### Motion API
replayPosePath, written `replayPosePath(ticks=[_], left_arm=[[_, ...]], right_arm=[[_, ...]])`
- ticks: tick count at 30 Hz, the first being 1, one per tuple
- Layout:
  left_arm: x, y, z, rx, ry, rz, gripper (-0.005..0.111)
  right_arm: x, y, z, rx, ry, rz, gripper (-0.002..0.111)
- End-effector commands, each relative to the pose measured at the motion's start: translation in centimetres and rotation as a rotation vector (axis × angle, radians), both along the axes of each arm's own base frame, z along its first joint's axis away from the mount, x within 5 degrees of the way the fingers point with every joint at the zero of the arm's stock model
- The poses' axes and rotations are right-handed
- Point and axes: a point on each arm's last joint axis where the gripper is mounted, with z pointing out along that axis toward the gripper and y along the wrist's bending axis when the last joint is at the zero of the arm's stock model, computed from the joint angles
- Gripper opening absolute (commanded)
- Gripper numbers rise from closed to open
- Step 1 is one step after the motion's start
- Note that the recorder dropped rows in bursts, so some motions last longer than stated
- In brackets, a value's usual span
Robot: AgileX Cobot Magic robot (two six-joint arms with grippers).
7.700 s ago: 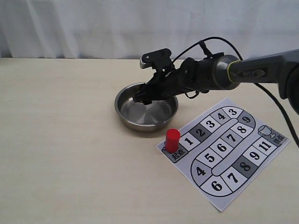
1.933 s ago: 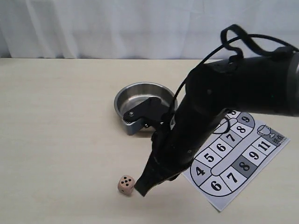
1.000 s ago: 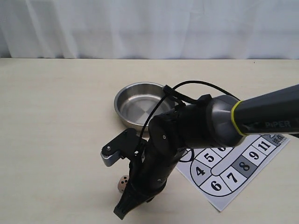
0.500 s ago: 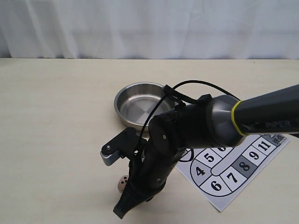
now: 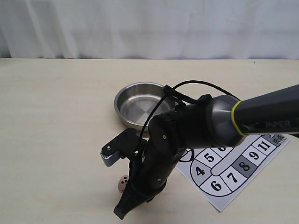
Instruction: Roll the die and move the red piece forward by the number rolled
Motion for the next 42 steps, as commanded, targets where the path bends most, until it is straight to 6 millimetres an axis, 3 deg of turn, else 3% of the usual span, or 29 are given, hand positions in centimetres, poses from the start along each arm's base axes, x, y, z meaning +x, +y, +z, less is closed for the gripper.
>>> replayPosePath(ticks=[1,7,9,11,16,20,21,23,27,42], left_arm=[[0.0,0.0,0.0,-0.006,-0.011,0.0,0.0],[0.0,0.0,0.0,-0.006,-0.011,0.0,0.0],[0.0,0.0,0.0,-0.006,-0.011,0.0,0.0],[0.0,0.0,0.0,-0.006,-0.011,0.0,0.0],[0.0,0.0,0.0,-0.006,-0.011,0.0,0.0],[0.0,0.0,0.0,-0.006,-0.011,0.0,0.0],[0.0,0.0,0.0,-0.006,-0.011,0.0,0.0],[0.0,0.0,0.0,-0.006,-0.011,0.0,0.0],[0.0,0.0,0.0,-0.006,-0.011,0.0,0.0],[0.0,0.0,0.0,-0.006,-0.011,0.0,0.0]], right_arm=[[-0.1,0.0,0.0,-0.004,-0.002,0.006,0.004],[-0.1,-0.2,0.1,-0.03,-0.002,0.032,0.004],[0.3,-0.4,1.0,-0.062,-0.02,0.014,0.004],[1.0,-0.9,3.6,-0.077,-0.119,-0.018,0.004],[2.0,-2.3,7.5,-0.103,-0.339,-0.079,0.005],[3.1,-3.6,9.2,-0.086,-0.425,-0.181,0.02],[4.1,-4.6,9.3,-0.077,-0.428,-0.235,0.034],[5.0,-5.6,8.9,-0.087,-0.416,-0.281,0.05],[6.5,-7.1,7.6,-0.091,-0.377,-0.364,0.068],[8.1,-6.4,2.8,-0.084,-0.327,-0.357,0.069]])
